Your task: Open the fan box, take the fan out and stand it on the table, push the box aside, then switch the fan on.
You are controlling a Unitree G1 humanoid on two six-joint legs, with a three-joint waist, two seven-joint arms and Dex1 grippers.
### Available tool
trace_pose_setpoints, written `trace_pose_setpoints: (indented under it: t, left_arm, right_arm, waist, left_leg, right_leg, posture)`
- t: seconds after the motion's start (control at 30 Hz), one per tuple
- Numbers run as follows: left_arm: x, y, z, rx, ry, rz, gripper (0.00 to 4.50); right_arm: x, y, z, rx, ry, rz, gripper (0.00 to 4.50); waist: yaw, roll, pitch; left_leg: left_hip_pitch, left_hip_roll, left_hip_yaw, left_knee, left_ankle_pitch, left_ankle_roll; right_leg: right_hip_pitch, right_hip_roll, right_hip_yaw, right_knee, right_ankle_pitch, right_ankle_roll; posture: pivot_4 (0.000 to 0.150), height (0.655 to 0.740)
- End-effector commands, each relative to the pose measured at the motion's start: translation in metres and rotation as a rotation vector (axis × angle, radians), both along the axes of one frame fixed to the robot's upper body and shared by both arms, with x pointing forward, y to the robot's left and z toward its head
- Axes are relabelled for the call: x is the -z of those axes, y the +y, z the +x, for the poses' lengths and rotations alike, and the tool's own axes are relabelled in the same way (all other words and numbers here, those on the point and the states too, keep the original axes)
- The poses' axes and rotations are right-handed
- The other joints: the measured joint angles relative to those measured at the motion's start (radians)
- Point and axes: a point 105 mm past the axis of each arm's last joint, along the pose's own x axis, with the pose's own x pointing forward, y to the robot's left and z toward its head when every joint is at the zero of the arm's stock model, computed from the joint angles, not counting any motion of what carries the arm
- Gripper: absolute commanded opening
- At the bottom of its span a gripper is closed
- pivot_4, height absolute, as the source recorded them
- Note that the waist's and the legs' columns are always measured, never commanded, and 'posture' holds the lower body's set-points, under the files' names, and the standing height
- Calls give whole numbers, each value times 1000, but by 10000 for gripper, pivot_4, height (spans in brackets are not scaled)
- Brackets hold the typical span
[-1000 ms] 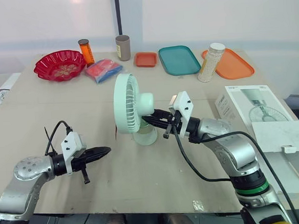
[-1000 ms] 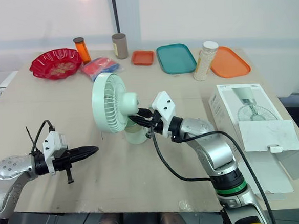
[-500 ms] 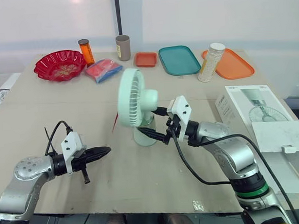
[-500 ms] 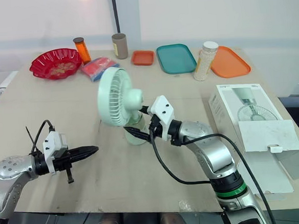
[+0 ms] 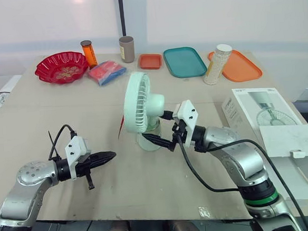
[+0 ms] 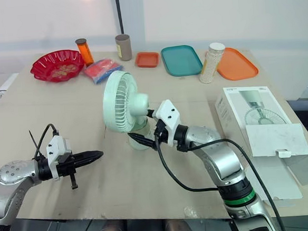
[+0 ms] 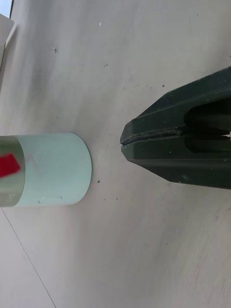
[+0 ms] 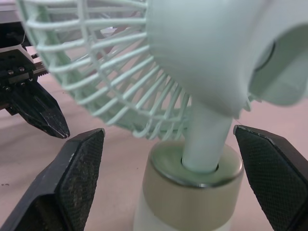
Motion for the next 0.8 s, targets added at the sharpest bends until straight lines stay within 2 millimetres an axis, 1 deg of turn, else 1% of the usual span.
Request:
trace_pose_setpoints:
  t: [0.03,0.17,0.27,0.3,0.33,0.37,0.4,0.47,0.5,0.53,0.57,0.6,0.67,0.73,0.77,0.8]
  left_arm:
    - [-12,-1,-2,13,-43,-2,0]
    - [-14,5,-4,13,-40,5,0]
    - [-20,8,-3,13,-41,-1,0]
    - [-22,9,-4,14,-42,-3,2662]
    - [-24,9,-4,16,-42,-5,6241]
    - [-26,10,-5,17,-43,-6,6942]
    - [-27,11,-6,18,-44,-6,9800]
    - [-30,13,-8,15,-40,-12,17953]
    - [-31,14,-9,14,-39,-12,21300]
    - [-32,15,-11,18,-36,-11,22523]
    - [-32,17,-14,26,-24,-12,26208]
    - [-32,19,-16,32,-15,-13,30995]
    - [-32,23,-16,19,-23,-9,35496]
    - [-35,24,-12,-19,-43,-32,43391]
    - [-37,23,-10,-41,-50,-54,44878]
    - [-39,22,-9,-67,-57,-77,44878]
  right_arm:
    - [-14,-8,-10,5,-46,15,43894]
    - [-13,-20,-28,15,-33,-11,43894]
    - [-16,-30,-39,47,-25,-27,43894]
    - [-17,-34,-43,66,-21,-28,44592]
    - [-19,-37,-46,80,-17,-29,45000]
    - [-18,-40,-52,87,-21,-45,45000]
    - [-18,-42,-57,90,-23,-59,45000]
    - [-20,-48,-65,122,-23,-65,45000]
    - [-22,-49,-68,138,-19,-59,45000]
    - [-23,-52,-72,152,-17,-58,45000]
    - [-24,-55,-79,169,-12,-53,45000]
    - [-24,-56,-83,180,-8,-52,45000]
    - [-24,-60,-90,204,-4,-55,45000]
    - [-23,-67,-92,250,8,-60,45000]
    - [-22,-73,-92,285,17,-61,45000]
    - [-22,-79,-92,323,34,-42,45000]
  waist:
    - [0,0,0]
    - [0,0,0]
    - [0,0,0]
    - [0,0,0]
    - [0,0,0]
    - [0,0,0]
    - [0,0,0]
    - [0,0,0]
    - [1,0,0]
    - [1,0,0]
    - [1,0,0]
    - [1,0,0]
    - [0,0,0]
    - [0,0,0]
    - [1,0,0]
    - [1,0,0]
  left_leg:
    - [0,0,0,0,0,0]
    - [0,0,0,0,0,0]
    - [0,0,0,0,0,0]
    - [0,0,0,0,0,0]
    - [0,0,0,0,0,0]
    - [0,0,0,0,0,0]
    - [0,0,0,0,0,0]
    - [0,0,0,-1,0,0]
    - [0,0,0,-1,0,0]
    - [0,0,0,-1,0,0]
    - [0,0,0,-1,0,0]
    - [0,0,0,-1,0,0]
    - [0,0,0,-1,0,0]
    - [1,0,1,-2,0,0]
    - [1,0,1,-2,0,0]
    - [1,0,1,-2,0,0]
  right_leg:
    - [0,0,0,0,0,0]
    - [0,0,0,0,0,0]
    - [0,0,0,0,-1,0]
    - [0,0,0,0,0,0]
    - [0,0,0,0,0,0]
    - [0,0,0,0,0,0]
    - [0,0,0,0,0,0]
    - [0,0,0,0,-1,0]
    - [0,0,0,-1,-1,0]
    - [1,0,0,-1,-1,0]
    - [1,0,0,-1,-1,0]
    - [1,0,0,-1,-1,0]
    - [0,0,0,-1,-1,0]
    - [1,0,1,-1,-1,0]
    - [1,0,1,-1,-1,1]
    - [1,0,1,-1,-2,1]
  posture:
    - [1500,7400]
    - [1500,7400]
    - [1500,7400]
    - [1500,7400]
    - [1500,7400]
    - [1500,7400]
    - [1500,7400]
    - [1500,7400]
    - [1500,7400]
    - [1500,7400]
    - [1500,7400]
    - [1500,7400]
    - [1500,7400]
    - [1500,7400]
    - [1500,7400]
    - [1500,7400]
